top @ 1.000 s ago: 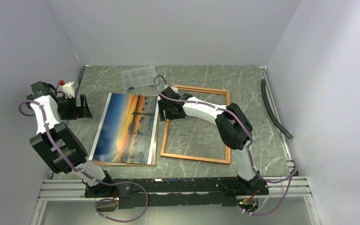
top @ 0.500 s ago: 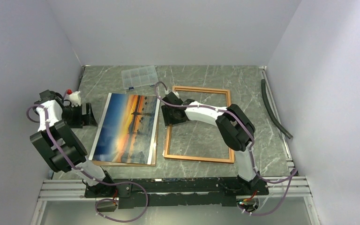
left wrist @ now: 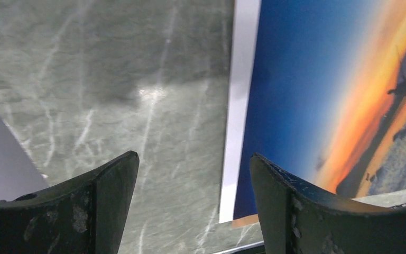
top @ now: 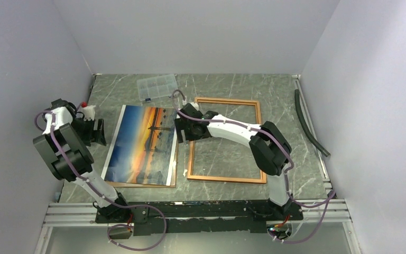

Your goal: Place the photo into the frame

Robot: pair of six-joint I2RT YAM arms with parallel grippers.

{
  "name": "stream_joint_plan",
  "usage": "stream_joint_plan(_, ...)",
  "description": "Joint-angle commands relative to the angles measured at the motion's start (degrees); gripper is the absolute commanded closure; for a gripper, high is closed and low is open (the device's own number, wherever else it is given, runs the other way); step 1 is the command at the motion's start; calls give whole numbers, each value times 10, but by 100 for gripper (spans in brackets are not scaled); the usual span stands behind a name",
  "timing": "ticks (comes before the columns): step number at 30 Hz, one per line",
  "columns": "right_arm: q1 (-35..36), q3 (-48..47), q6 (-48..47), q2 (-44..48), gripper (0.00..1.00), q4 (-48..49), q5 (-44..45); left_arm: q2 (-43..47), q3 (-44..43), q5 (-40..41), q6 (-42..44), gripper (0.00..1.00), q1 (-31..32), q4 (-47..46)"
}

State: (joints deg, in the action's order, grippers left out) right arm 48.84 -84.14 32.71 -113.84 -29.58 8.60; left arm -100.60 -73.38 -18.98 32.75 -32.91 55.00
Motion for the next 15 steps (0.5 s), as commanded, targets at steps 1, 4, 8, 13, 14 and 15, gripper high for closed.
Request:
stream_joint_plan(1, 33, -28, 60, 28, 11, 40, -38, -20, -41, 26, -1, 18, 4, 4)
stream_joint_plan(4, 39, -39, 76, 5, 9, 52, -55, -25, -23, 23, -25, 19, 13, -26)
stream_joint_plan(8, 39, -54, 84, -21, 7, 59, -72, -40, 0, 29, -44, 31, 28, -50)
stream_joint_plan(13, 34, -47, 98, -43, 4, 74, -75, -36, 27, 54, -61, 42, 38, -98)
stream_joint_plan(14, 31, -46, 103, -50, 4, 75, -79, -35, 31, 58, -66, 43, 38, -107)
stream_joint_plan(15, 29, -44, 108, -55, 4, 78, -82, -32, 33, 60, -69, 44, 38, -111)
